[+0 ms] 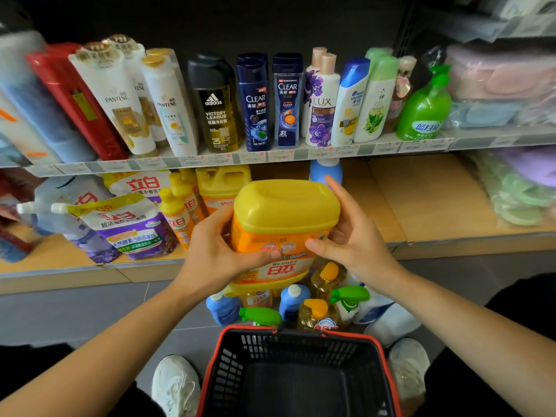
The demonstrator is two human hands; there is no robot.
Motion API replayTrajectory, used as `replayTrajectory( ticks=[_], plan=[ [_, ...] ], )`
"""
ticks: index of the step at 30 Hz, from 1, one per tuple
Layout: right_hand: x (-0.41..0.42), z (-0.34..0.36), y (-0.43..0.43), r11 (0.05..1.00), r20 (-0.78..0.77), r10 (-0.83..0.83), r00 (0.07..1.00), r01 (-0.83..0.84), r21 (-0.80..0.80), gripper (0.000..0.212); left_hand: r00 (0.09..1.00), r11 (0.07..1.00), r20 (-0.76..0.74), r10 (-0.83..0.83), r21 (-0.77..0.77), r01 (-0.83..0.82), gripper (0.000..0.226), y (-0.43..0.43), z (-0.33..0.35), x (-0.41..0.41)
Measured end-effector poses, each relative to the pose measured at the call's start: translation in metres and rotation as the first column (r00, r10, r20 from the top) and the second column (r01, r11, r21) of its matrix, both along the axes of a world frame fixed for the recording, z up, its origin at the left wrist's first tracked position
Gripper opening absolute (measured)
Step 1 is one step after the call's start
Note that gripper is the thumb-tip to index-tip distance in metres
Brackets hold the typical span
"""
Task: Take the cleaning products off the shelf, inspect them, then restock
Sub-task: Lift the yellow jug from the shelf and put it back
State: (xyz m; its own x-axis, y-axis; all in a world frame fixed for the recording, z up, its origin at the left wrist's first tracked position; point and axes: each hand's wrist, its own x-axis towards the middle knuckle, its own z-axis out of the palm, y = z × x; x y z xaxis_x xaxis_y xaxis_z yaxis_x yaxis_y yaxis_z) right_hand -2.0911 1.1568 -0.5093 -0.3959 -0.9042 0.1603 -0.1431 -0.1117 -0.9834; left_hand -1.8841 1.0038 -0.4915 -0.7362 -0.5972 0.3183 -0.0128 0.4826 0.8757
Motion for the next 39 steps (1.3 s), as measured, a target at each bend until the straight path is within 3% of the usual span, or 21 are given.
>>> replayTrajectory(
  ticks=[2, 5, 12, 17, 22, 26, 29, 34, 39],
  plan=[
    [0.003, -0.001, 0.003, 1.000, -0.134, -0.024, 0.991, 0.022, -0.012, 0.085, 0.999, 0.991, 0.028, 0.034, -0.130, -0.030, 0.082, 0.000, 0.002, 0.000],
    [0.010, -0.002, 0.005, 1.000, -0.201, -0.024, 0.979, 0.026, 0.006, 0.073, 0.994, 0.965, 0.079, 0.082, -0.256, -0.059, 0.086, -0.001, 0.000, 0.002],
    [0.026, 0.013, -0.002, 0.996, -0.437, -0.078, 0.896, 0.090, 0.005, 0.076, 0.983, 0.867, 0.103, 0.155, -0.491, -0.085, 0.085, 0.003, -0.007, 0.001],
    [0.041, 0.021, -0.005, 0.982, -0.442, -0.146, 0.885, 0.184, 0.043, 0.072, 0.976, 0.805, 0.135, 0.172, -0.590, -0.060, 0.085, 0.008, -0.009, 0.001],
    [0.042, 0.023, -0.008, 0.965, -0.307, -0.176, 0.935, 0.225, 0.134, 0.052, 0.978, 0.703, 0.136, 0.157, -0.712, -0.013, 0.075, 0.014, -0.011, -0.001],
    [0.033, 0.023, -0.009, 0.972, -0.135, -0.210, 0.968, 0.222, 0.082, 0.031, 0.984, 0.700, 0.125, 0.127, -0.715, 0.001, 0.073, 0.012, -0.013, -0.002],
    [0.021, 0.023, -0.009, 0.974, -0.105, -0.210, 0.972, 0.217, 0.058, 0.017, 0.988, 0.700, 0.113, 0.105, -0.714, 0.007, 0.070, 0.010, -0.016, -0.003],
    [0.009, 0.023, -0.003, 0.991, -0.312, -0.132, 0.941, 0.137, -0.007, 0.025, 0.987, 0.756, 0.073, 0.143, -0.651, -0.062, 0.074, 0.004, -0.018, -0.002],
    [0.020, 0.013, 0.001, 0.990, -0.577, -0.088, 0.812, 0.009, -0.138, 0.043, 0.983, 0.835, 0.044, 0.175, -0.536, -0.125, 0.083, 0.002, -0.013, -0.003]
  ],
)
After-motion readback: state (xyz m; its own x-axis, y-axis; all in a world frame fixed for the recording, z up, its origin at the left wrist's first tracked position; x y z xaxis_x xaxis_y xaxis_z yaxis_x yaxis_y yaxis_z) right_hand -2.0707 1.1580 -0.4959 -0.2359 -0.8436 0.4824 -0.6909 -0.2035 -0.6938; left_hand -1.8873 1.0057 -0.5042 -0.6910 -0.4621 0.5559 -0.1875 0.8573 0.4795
